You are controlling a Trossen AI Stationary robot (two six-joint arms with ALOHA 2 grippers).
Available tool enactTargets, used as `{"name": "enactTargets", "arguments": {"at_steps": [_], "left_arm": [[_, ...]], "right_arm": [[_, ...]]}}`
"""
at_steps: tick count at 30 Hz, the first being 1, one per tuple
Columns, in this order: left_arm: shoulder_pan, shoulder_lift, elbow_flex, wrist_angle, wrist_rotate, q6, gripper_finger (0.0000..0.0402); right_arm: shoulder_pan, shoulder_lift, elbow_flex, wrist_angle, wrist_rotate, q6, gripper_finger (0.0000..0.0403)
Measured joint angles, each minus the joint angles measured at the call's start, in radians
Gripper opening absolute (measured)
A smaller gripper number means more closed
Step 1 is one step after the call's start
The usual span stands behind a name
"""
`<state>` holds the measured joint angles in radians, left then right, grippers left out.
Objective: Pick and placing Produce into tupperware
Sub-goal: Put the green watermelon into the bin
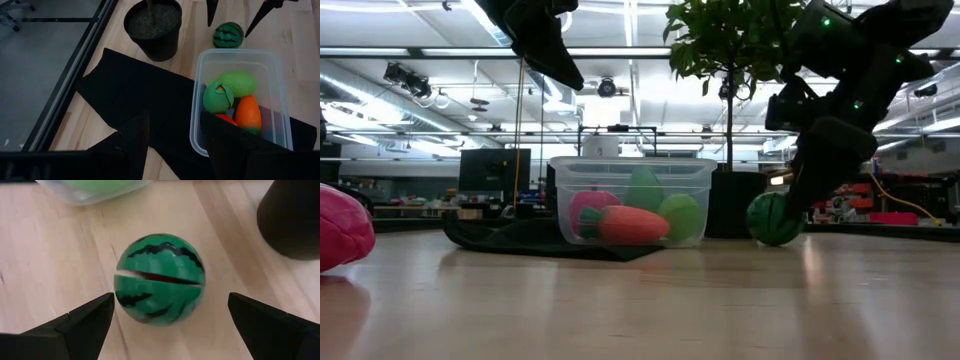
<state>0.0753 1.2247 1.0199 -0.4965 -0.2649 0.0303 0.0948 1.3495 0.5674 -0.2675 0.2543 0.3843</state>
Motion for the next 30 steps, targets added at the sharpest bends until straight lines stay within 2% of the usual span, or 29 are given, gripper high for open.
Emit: {"name": "enactTargets", "arguments": {"at_steps": [3,12,17,23,30], "left_arm": [[0.000,0.000,0.000,0.000,0.000,0.000,0.0185],[0.000,0.000,0.000,0.000,0.000,-0.001,0.0185],[0.000,0.000,0.000,0.000,0.000,-0.002,0.0185],[0.000,0.000,0.000,-0.005,0.000,-0.020,0.0185],[0.000,0.000,0.000,-0.010,0.000,-0.019,0.0185]], "right_arm": [[-0.015,0.000,0.000,0.026,-0.002,-0.045,0.0397],[-0.066,0.005,0.000,0.081,-0.048,-0.047,0.0397],[-0.066,0.075,0.001,0.099,-0.125,-0.047,0.0397],[-0.066,0.171,0.006,0.243,-0.122,-0.038,0.0396],[-0.067,0.230,0.047,0.246,-0.137,-0.044,0.0367]]}}
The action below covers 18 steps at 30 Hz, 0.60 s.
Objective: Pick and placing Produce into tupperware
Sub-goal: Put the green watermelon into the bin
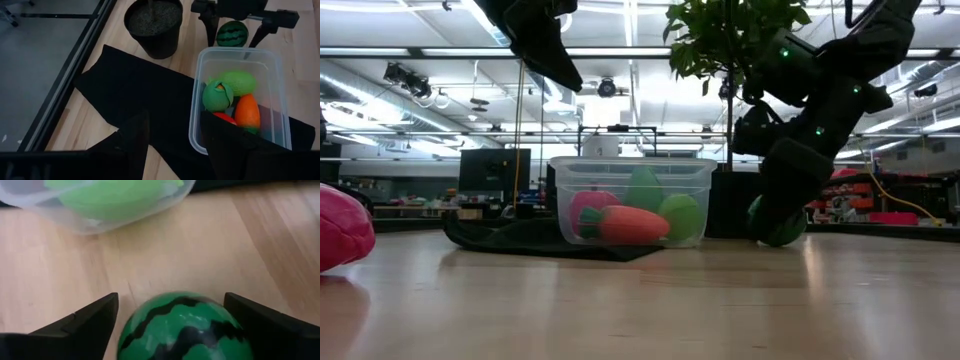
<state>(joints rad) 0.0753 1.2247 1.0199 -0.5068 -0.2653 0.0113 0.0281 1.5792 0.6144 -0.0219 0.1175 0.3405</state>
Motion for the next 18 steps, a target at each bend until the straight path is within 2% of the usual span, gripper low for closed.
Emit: {"name": "enactTargets", "arguments": {"at_steps": [9,18], "left_arm": [[0.000,0.000,0.000,0.000,0.000,0.001,0.0184],[0.000,0.000,0.000,0.000,0.000,0.001,0.0183]], "right_arm": [[0.000,-0.039,0.001,-0.091,-0.029,-0.002,0.0303],[0.008,-0.042,0.024,-0.106,-0.037,0.028,0.0323]]}}
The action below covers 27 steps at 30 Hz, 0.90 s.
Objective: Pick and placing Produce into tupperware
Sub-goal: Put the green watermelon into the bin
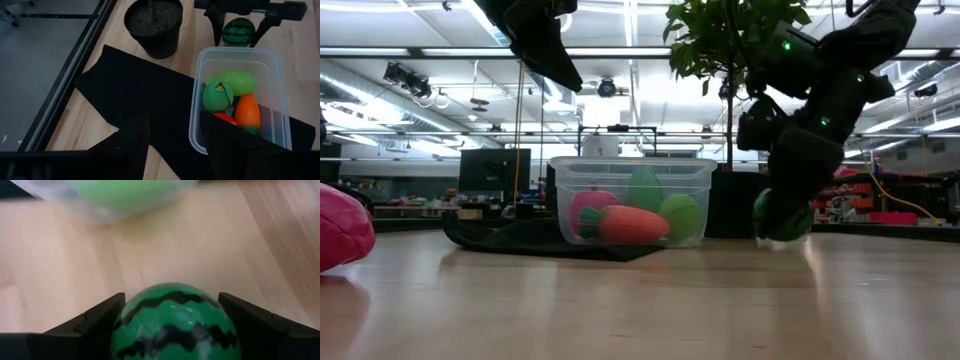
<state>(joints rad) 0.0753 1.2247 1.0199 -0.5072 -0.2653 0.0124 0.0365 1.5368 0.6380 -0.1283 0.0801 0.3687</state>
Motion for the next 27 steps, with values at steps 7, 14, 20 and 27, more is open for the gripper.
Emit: {"name": "enactTargets", "arguments": {"at_steps": [7,14,20,27], "left_arm": [[0.000,0.000,0.000,0.000,0.000,0.000,0.0181],[0.000,0.000,0.000,0.001,0.000,0.001,0.0181],[0.000,0.000,0.000,0.004,0.000,0.001,0.0179],[0.000,0.000,0.000,0.017,0.000,0.001,0.0178]], "right_arm": [[0.034,0.000,0.102,-0.100,-0.001,-0.011,0.0299],[0.115,0.000,0.246,-0.345,-0.008,-0.040,0.0326],[0.185,-0.001,0.379,-0.361,0.009,-0.048,0.0308],[0.187,-0.001,0.504,-0.313,0.135,-0.099,0.0310]]}}
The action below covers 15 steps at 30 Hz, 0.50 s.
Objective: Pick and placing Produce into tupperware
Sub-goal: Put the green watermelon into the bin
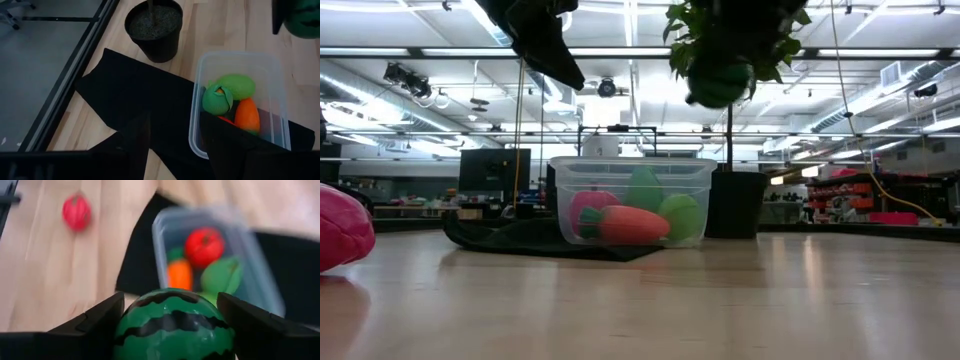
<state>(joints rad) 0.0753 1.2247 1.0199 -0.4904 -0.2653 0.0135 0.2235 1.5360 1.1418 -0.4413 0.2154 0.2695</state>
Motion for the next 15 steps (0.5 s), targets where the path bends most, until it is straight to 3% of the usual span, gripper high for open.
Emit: {"name": "enactTargets", "arguments": {"at_steps": [9,15], "left_arm": [[0.000,0.000,0.000,0.000,0.000,0.000,0.0177],[0.000,0.000,0.000,-0.001,0.000,0.000,0.0178]], "right_arm": [[-0.114,0.038,0.020,0.120,0.036,-0.043,0.0304],[-0.152,0.139,0.020,0.161,-0.038,-0.038,0.0313]]}}
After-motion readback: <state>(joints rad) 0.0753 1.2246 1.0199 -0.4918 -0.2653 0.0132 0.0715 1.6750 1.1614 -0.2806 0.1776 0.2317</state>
